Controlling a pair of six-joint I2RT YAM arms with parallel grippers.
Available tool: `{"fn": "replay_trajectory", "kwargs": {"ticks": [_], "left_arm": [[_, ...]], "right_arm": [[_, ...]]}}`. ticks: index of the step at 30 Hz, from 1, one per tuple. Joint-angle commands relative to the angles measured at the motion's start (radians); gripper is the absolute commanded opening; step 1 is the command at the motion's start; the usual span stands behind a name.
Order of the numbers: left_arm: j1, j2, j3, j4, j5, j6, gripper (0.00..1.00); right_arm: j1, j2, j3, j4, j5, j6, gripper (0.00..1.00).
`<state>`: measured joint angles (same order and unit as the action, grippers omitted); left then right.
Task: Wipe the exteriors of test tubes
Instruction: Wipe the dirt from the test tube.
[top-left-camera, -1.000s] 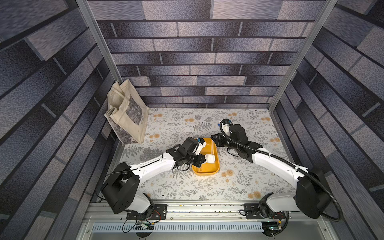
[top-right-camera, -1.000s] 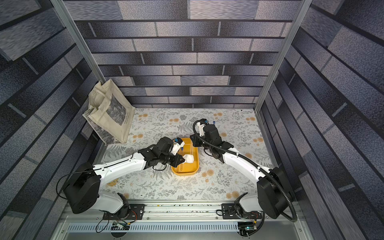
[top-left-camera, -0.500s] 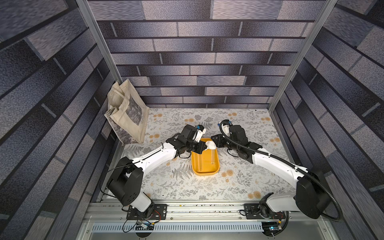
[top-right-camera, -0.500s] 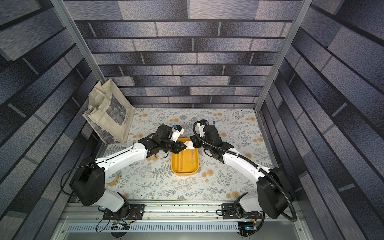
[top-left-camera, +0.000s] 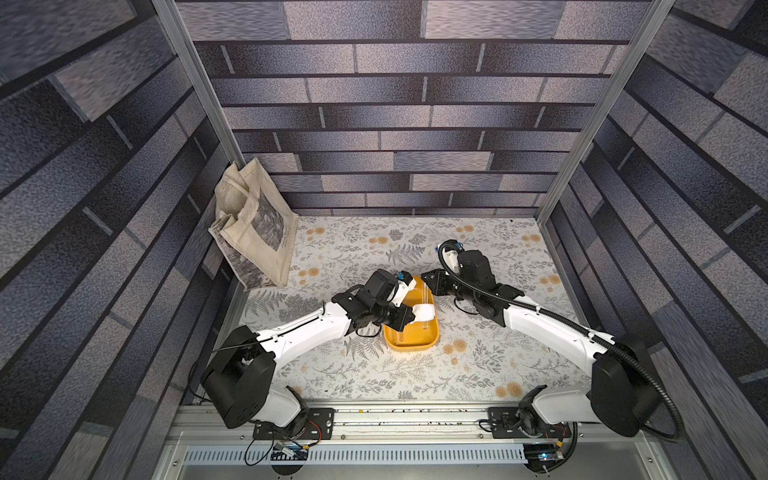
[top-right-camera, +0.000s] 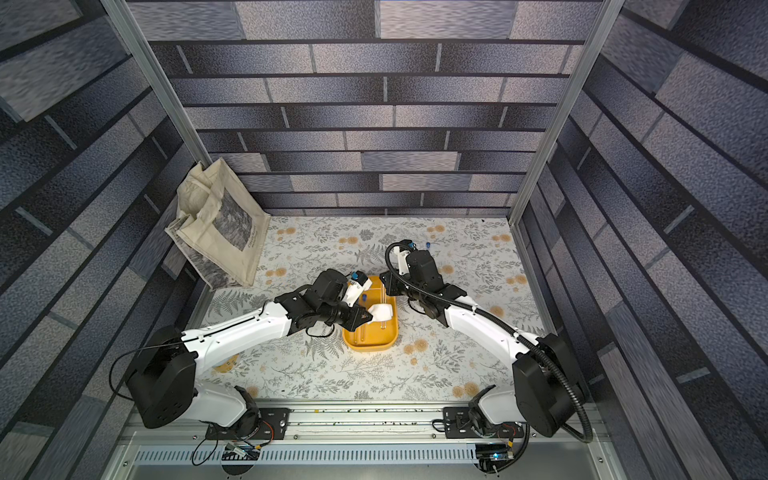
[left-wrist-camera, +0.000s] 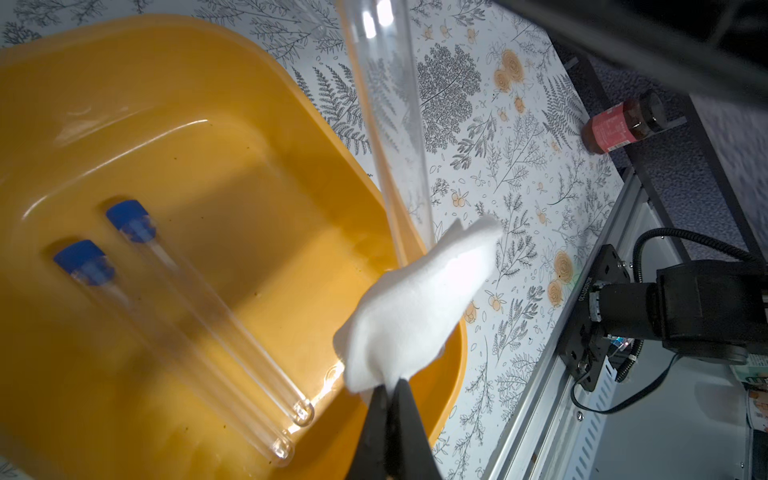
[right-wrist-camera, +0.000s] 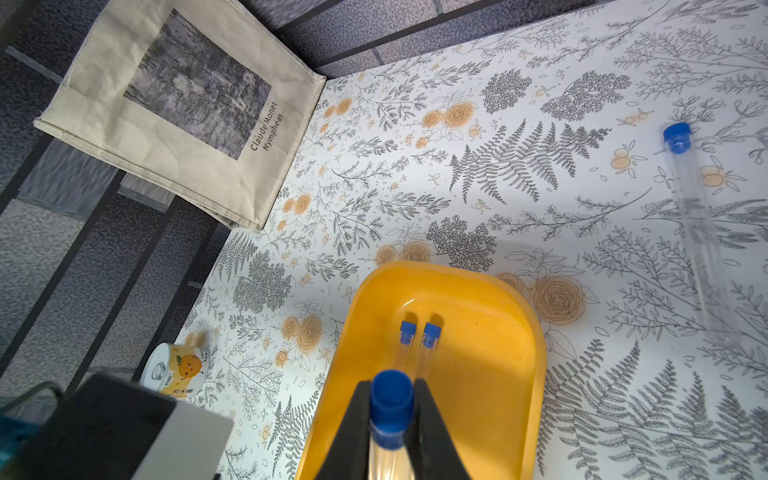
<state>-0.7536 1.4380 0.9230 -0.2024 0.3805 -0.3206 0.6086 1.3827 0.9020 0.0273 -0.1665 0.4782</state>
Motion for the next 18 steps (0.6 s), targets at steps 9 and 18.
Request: {"fn": "replay_trajectory", "kwargs": {"ticks": [9,18], "left_arm": [[-0.017,-0.038,-0.019,-0.029,-0.082,-0.050,0.02],[0.036,0.066,0.107,-0.064,-0.059,-0.001,0.01]], "right_arm": [[-0.001,0.018,0.048,-0.012,-0.057,0.012,0.18],[-0.001,0.029,0.029,0.015,-0.058,0.033,0.18]]}}
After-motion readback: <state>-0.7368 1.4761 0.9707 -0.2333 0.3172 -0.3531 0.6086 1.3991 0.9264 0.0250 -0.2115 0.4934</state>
